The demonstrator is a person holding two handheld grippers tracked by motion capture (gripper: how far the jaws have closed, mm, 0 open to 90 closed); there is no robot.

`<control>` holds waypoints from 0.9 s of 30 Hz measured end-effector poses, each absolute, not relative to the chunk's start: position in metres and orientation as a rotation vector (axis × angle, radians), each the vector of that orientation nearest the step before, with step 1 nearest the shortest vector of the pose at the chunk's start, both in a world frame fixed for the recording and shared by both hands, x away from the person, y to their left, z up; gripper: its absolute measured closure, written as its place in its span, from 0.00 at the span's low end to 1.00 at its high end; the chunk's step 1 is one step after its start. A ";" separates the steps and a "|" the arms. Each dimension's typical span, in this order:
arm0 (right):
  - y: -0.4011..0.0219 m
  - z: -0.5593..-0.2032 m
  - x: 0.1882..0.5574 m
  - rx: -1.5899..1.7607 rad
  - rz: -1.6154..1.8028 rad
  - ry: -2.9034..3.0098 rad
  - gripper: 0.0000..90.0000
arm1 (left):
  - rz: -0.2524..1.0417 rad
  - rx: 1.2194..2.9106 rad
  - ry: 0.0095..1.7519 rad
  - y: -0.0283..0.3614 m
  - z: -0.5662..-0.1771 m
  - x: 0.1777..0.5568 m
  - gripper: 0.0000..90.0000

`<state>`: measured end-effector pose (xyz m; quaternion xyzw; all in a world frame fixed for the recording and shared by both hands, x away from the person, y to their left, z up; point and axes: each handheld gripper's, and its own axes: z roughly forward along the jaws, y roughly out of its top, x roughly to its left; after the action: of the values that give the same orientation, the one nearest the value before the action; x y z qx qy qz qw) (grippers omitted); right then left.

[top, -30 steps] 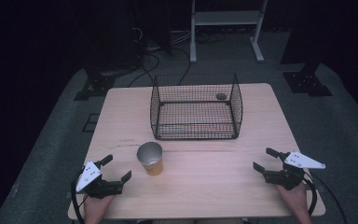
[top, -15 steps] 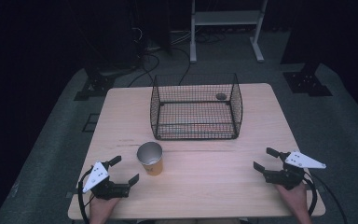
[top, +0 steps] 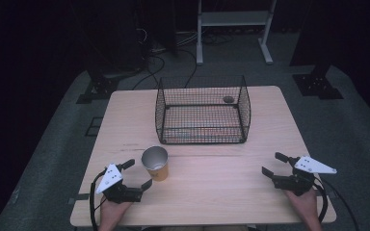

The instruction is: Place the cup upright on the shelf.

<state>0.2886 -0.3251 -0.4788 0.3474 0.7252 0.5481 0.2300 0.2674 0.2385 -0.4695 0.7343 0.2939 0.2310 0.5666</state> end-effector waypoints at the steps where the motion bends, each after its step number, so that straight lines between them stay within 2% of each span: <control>1: -0.325 -0.479 0.289 0.956 1.508 1.995 0.19 | 0.543 1.726 0.691 0.239 -0.470 0.267 0.02; 27: -0.325 -0.479 0.289 0.946 1.519 2.007 0.19 | 0.554 1.744 0.709 0.207 -0.468 0.289 0.02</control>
<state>0.2889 -0.3245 -0.4788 0.3428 0.7273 0.5507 0.2245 0.2892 0.2070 -0.4680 0.7388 0.3004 0.2344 0.5559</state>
